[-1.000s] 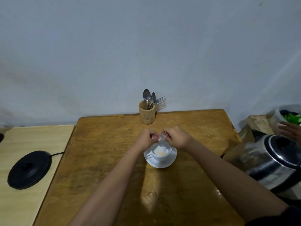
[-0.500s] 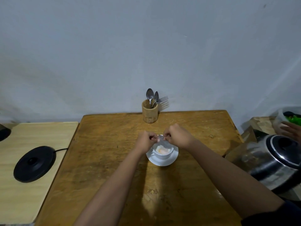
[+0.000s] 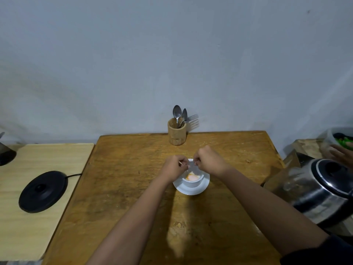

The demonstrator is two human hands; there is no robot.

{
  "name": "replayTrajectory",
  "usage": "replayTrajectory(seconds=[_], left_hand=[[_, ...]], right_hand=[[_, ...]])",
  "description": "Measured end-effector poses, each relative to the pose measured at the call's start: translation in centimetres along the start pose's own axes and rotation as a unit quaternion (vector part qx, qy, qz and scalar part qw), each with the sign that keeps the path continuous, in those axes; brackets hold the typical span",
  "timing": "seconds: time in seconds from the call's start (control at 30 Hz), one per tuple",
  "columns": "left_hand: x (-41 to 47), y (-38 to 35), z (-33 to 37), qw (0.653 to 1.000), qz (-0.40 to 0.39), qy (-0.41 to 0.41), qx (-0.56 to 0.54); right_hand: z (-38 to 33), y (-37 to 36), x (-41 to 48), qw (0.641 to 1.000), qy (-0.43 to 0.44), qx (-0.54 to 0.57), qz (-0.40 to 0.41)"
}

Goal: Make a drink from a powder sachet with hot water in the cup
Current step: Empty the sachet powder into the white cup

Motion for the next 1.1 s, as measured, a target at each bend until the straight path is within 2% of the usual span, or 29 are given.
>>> replayTrajectory(seconds=[0.3, 0.53, 0.87, 1.1], left_hand=[[-0.1, 0.4, 1.1, 0.999, 0.029, -0.031, 0.032], [-0.5, 0.4, 2.0, 0.994, 0.046, -0.091, 0.030], [-0.6, 0.7, 1.5, 0.995, 0.074, -0.066, -0.031], [-0.6, 0.9, 1.4, 0.993, 0.087, -0.059, -0.062]], right_hand=[[0.3, 0.6, -0.2, 0.999, -0.001, 0.028, 0.022], [0.5, 0.6, -0.2, 0.999, 0.011, 0.032, 0.030], [1.4, 0.4, 0.0, 0.997, -0.024, 0.069, 0.037], [1.9, 0.2, -0.2, 0.996, -0.014, 0.090, 0.022]])
Point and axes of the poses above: each hand's wrist, its own x-axis towards the middle knuckle, its own y-axis out of the back of the hand, z = x × y, the point moved 3 cm from there along x, towards the middle knuckle
